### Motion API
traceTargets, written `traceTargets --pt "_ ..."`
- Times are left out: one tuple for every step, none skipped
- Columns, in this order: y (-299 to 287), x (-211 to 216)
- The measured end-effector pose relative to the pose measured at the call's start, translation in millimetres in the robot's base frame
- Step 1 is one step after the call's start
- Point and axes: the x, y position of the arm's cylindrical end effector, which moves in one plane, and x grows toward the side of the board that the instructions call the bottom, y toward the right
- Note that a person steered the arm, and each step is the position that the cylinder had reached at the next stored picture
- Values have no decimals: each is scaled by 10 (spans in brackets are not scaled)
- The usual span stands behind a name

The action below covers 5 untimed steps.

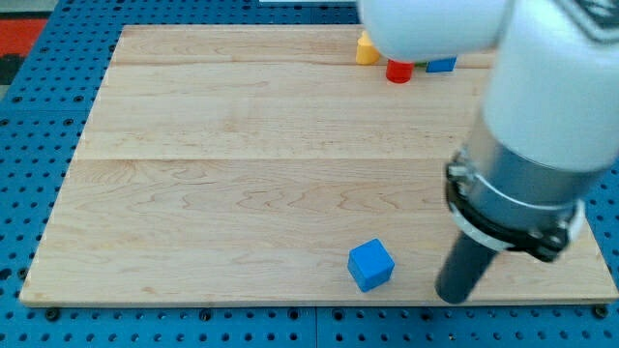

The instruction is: Slide the blue cube to the center

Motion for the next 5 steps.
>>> traceTargets --pt "-447 -35" --pt "-1010 -299" --pt "-1499 -582" --pt "-1854 -924" --pt "-1800 -1158"
